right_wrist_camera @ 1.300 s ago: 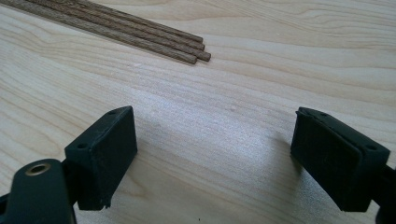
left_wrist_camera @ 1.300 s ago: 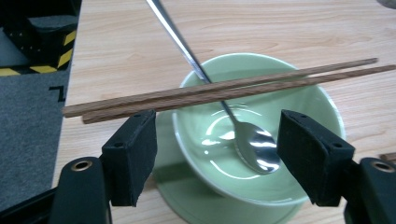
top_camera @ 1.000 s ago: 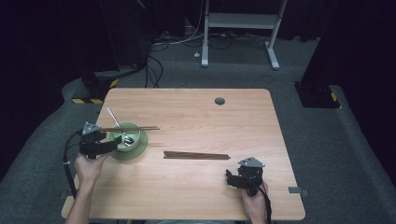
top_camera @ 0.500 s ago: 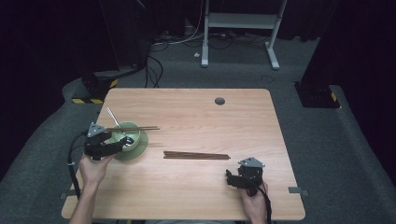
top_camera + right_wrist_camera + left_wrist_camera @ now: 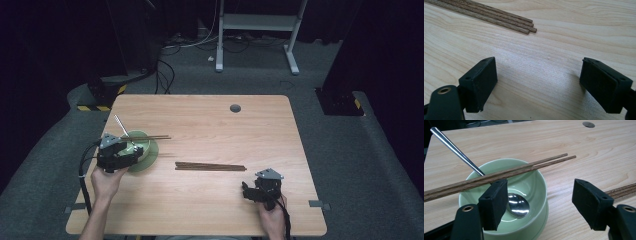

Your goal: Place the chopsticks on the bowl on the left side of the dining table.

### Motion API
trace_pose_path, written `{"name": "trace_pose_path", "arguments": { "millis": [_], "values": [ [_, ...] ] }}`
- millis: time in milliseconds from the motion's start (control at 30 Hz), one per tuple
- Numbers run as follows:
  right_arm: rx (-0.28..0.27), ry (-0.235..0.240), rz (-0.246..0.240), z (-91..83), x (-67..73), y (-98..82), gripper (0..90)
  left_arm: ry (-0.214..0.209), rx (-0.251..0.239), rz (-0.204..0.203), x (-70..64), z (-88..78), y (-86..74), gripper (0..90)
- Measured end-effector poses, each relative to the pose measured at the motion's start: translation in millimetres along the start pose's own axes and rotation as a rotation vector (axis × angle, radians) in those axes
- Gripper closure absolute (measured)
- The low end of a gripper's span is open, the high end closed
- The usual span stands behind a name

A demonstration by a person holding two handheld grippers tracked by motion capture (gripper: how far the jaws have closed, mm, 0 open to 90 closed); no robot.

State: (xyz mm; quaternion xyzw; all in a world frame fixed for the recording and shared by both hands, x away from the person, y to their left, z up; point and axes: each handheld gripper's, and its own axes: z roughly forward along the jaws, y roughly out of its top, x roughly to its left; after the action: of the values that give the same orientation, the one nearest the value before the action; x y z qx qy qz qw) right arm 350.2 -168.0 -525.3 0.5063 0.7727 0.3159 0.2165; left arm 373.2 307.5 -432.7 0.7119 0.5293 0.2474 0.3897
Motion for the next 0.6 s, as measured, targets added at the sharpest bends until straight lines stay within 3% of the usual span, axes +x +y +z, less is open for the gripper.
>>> {"name": "trace_pose_path", "arguments": {
  "millis": [600],
  "values": [
    [0.0,0.0,0.0,0.0,0.0,0.0,14.0,-0.058,-0.019,-0.002,-16.8,5.2,-2.4,29.2]
  ]
}}
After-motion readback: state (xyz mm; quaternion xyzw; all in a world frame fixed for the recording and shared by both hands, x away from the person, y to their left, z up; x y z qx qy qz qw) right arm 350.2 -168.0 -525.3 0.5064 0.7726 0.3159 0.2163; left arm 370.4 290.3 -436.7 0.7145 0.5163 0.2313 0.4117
